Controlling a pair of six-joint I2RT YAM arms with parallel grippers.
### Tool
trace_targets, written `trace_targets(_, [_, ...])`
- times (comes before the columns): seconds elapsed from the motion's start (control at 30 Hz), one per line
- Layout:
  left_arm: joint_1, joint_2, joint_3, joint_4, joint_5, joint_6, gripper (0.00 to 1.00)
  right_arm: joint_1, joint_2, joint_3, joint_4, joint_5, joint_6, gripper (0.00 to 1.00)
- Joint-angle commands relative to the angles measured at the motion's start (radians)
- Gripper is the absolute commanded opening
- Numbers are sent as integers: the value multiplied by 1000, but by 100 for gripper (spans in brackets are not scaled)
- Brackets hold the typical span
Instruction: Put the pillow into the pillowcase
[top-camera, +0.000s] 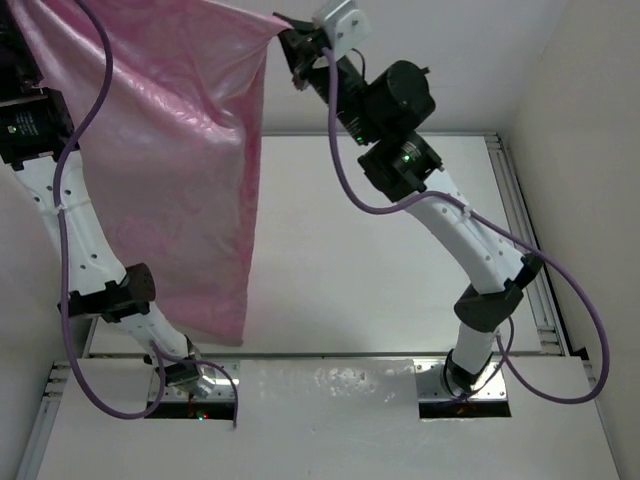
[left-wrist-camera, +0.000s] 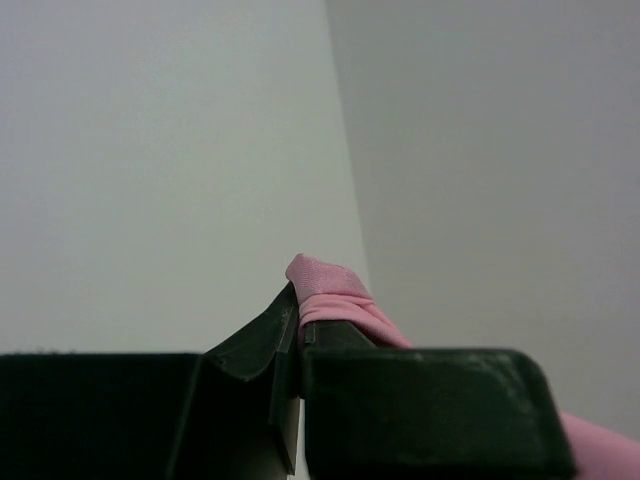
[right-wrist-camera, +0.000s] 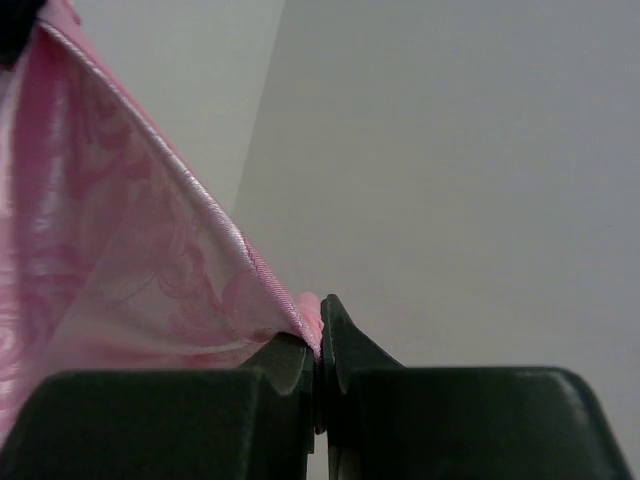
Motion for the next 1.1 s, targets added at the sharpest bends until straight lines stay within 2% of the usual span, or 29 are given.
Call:
trace_targets(0.0, [52,-81,-21,182,-177,110,0,59,-33,77,136,0,-53,0])
trace_targets(0.2, [78,-141,-124,210,-245,157,0,186,-82,37,142,-26,-108,0])
trace_targets(0.4, [72,-124,-239,146,-84,26,0,301,-155,-69,75,95,-219,0])
trace_targets(0.5, [11,-81,-291,112,-9,-18,0,325,-201,-177,41,190,-250,0])
trace_targets(0.53, [-12,-67,-322,106,7,-29,0,328,-238,-210,35,268,-251,0])
trace_targets(0.63, [-132,19,-319,87,33,-44,0,283,-295,-284,-23,418,-207,0])
trace_targets(0.67, [-202,48,-308,86,30,-37,0,268,-306,-290,-75,449,-161,0])
trace_targets(0.77, [-312,161,-212,106,-8,-58,0,219,-327,-285,-148,491,-136,0])
trace_targets(0.87, [-346,262,-85,156,-59,-134,0,234,-294,-207,-182,473,-200,0])
trace_targets(0.93, [-347,263,-73,225,-62,-146,0,251,-257,-95,-176,471,-254,0])
trace_targets(1.07, [-331,215,-81,325,-79,-149,0,248,-202,23,-32,379,-355,0])
